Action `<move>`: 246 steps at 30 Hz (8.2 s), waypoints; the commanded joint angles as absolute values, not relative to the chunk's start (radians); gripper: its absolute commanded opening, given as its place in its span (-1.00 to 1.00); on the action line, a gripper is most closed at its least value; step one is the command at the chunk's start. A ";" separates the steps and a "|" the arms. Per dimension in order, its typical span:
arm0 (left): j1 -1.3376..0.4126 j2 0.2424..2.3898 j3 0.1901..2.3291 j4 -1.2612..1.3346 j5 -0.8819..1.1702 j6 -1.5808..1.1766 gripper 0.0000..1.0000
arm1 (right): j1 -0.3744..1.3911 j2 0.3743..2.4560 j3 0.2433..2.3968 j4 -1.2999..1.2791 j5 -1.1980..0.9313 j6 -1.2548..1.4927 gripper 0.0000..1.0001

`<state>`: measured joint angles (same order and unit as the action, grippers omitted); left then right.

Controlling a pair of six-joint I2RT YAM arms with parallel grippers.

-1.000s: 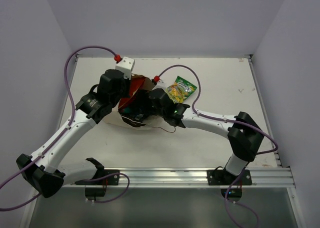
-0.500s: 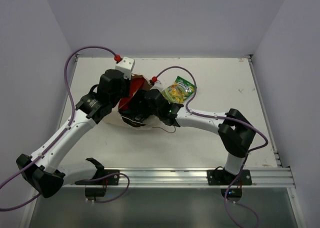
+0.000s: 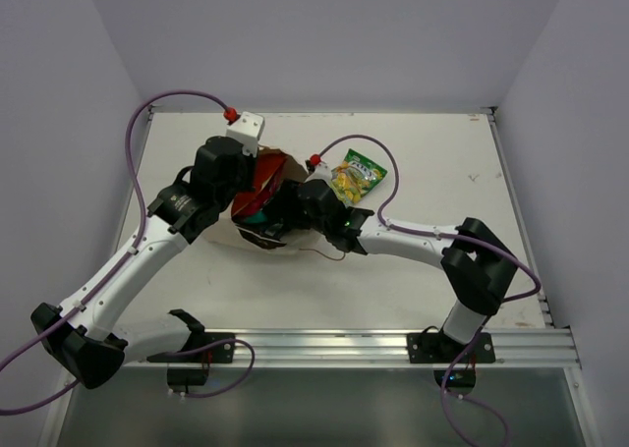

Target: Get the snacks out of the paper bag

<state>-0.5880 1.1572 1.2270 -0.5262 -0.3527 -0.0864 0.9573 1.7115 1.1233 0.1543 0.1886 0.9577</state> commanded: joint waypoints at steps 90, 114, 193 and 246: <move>-0.526 1.100 1.213 -0.520 -0.299 -0.092 -1.00 | 0.965 1.408 1.184 -0.187 0.248 0.864 0.62; -0.526 1.123 1.238 -0.508 -0.230 -0.126 -1.00 | 1.016 1.850 1.394 -0.265 0.362 1.006 0.49; -0.456 1.155 1.267 -0.551 -0.276 -0.023 -1.00 | 0.785 1.195 1.181 -0.163 0.008 0.528 0.82; -0.448 1.178 1.238 -0.531 -0.353 -0.046 -1.00 | 0.950 1.321 1.491 -0.199 -0.169 0.017 -1.00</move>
<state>-0.4519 1.2030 1.2453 -0.5846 -0.3271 -0.0437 0.9821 1.4052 1.4086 -0.1814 -0.2646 0.0486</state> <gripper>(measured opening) 0.018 0.025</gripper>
